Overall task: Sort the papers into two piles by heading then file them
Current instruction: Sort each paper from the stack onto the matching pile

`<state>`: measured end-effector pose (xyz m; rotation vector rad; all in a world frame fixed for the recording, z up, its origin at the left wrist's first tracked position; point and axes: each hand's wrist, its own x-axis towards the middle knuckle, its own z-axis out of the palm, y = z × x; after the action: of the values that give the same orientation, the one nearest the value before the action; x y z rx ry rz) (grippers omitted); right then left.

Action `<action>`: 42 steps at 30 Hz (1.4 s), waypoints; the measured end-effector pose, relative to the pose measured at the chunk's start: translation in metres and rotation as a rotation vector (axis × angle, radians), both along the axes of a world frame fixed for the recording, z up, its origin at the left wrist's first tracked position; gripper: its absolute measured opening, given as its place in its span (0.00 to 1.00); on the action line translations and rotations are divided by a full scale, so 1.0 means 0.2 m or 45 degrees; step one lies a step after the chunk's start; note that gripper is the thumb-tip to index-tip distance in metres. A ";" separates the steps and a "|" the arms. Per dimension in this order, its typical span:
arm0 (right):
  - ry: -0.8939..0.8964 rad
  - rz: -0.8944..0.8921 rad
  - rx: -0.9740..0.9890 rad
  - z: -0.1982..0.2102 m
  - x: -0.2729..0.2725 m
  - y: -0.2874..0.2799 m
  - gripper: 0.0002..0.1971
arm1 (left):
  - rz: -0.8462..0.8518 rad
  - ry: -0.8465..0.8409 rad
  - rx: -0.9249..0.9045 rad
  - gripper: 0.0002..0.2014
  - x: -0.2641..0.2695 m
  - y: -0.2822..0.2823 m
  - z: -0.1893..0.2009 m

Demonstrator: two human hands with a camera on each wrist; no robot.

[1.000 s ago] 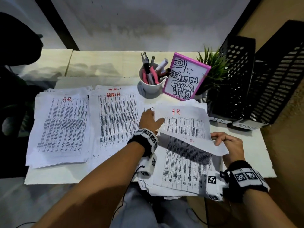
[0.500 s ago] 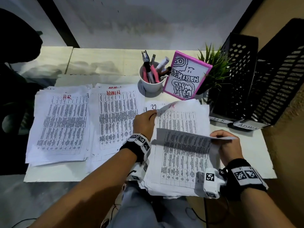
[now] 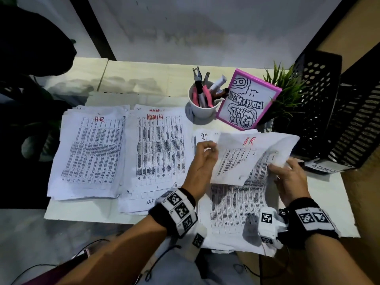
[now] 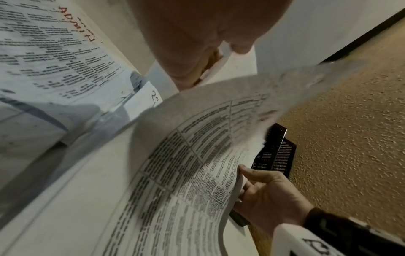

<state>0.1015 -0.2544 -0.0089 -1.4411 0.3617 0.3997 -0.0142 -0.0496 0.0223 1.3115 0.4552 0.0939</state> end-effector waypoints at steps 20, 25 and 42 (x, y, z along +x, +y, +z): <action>0.070 -0.008 -0.341 -0.11 0.05 0.28 0.18 | 0.845 0.241 0.686 0.22 -0.53 1.24 0.05; 0.062 -0.229 -0.875 -0.19 0.05 0.31 0.24 | 0.927 0.470 0.712 0.18 -0.75 1.62 -0.10; 0.076 -0.135 -1.326 -0.11 -0.02 0.25 0.19 | 0.538 1.069 1.347 0.23 -0.66 1.61 -0.30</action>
<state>0.0975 -0.2053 -0.0318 -2.4069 0.7553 0.1517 -0.1471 0.2726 -0.0372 2.2582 1.5414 0.1415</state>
